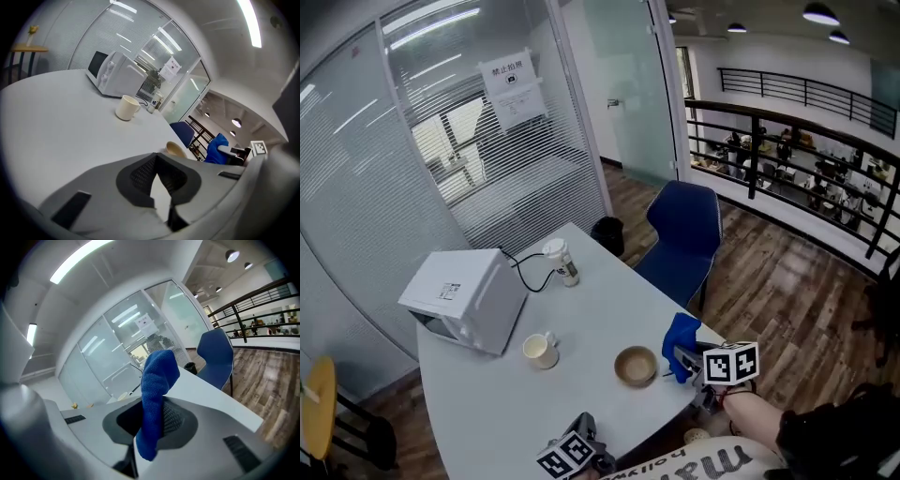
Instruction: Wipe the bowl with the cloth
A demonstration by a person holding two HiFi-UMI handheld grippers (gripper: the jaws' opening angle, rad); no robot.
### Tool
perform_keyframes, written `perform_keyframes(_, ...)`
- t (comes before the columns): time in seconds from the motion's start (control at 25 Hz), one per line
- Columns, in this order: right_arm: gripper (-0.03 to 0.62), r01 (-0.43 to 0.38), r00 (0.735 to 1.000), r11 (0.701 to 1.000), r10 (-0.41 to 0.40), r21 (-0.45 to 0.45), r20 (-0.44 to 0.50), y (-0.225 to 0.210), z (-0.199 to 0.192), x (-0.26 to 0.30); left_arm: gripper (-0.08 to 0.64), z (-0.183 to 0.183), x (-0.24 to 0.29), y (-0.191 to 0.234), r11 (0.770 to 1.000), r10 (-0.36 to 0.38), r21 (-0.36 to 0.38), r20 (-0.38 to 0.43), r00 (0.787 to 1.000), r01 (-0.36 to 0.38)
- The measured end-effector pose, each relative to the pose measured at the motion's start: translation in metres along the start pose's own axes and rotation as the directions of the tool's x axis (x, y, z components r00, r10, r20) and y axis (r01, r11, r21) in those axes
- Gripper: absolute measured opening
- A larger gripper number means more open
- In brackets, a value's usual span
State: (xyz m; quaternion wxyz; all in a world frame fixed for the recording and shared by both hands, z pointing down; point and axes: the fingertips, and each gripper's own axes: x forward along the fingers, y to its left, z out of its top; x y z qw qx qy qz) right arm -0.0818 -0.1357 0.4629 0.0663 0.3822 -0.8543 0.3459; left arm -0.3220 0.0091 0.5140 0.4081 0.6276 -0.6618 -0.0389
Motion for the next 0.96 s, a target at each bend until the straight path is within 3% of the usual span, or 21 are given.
perform_keyframes(0.24,0.06,0.019,1.0,1.0,-0.019,0.005,-0.005,0.013,-0.029,-0.021,0.003,-0.019,-0.016,0.006,1.0,-0.021,-0.003,-0.044,0.999,0.021)
perform_keyframes(0.4,0.06,0.049,0.999,0.999,-0.049,-0.009,-0.002,0.013,-0.044,-0.036,0.003,-0.024,-0.019,0.012,0.999,-0.032,0.041,-0.043,0.999,0.034)
perform_keyframes(0.6,0.06,0.087,0.996,0.996,-0.086,0.003,-0.025,0.008,-0.062,-0.052,0.003,-0.038,-0.023,0.007,0.998,-0.058,-0.006,-0.067,0.996,0.058)
perform_keyframes(0.72,0.06,0.1,0.995,0.995,-0.1,-0.013,-0.017,0.008,-0.063,-0.056,0.003,-0.034,-0.022,0.004,0.996,-0.076,0.036,-0.059,0.995,0.078)
perform_keyframes(0.96,0.06,0.087,0.996,0.996,-0.087,-0.006,-0.033,0.013,-0.072,-0.058,0.003,-0.034,-0.024,0.001,0.995,-0.086,0.04,-0.054,0.995,0.088)
